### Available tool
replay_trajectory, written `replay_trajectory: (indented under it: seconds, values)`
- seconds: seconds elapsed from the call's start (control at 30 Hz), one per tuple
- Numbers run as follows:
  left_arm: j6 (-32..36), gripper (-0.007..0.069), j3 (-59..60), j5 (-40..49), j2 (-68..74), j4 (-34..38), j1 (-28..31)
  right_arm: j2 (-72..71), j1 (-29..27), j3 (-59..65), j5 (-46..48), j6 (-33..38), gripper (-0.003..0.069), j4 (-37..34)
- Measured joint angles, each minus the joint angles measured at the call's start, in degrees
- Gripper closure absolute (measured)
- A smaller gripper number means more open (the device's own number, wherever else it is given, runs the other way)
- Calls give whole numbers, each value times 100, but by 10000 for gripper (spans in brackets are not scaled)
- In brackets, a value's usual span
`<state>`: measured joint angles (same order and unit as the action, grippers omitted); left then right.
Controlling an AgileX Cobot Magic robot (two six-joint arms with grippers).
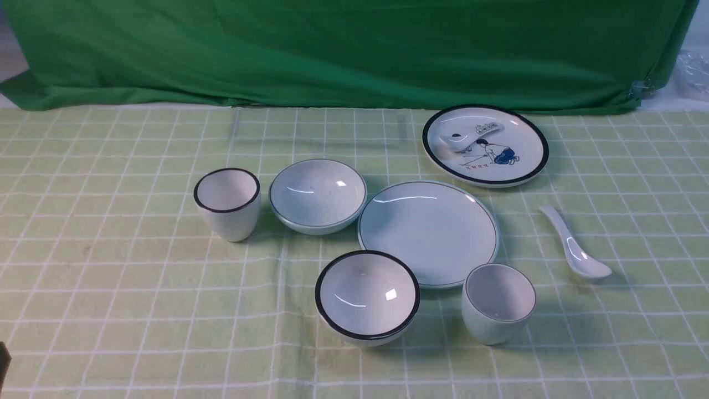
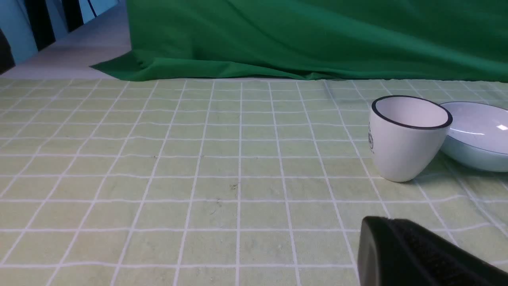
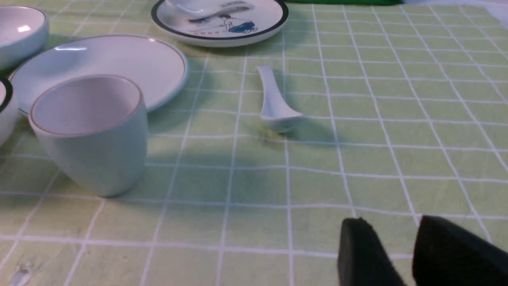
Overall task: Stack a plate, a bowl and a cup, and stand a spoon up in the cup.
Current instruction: Use the left arm to grab a blue rice bowl
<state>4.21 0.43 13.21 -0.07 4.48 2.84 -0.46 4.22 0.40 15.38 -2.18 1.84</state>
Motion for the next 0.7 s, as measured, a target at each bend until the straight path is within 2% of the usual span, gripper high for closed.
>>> replay_trajectory:
  seconds: [0.7]
  values:
    - [-41, 603, 0, -132, 0, 93, 0, 0, 0, 0, 0, 0, 413, 0]
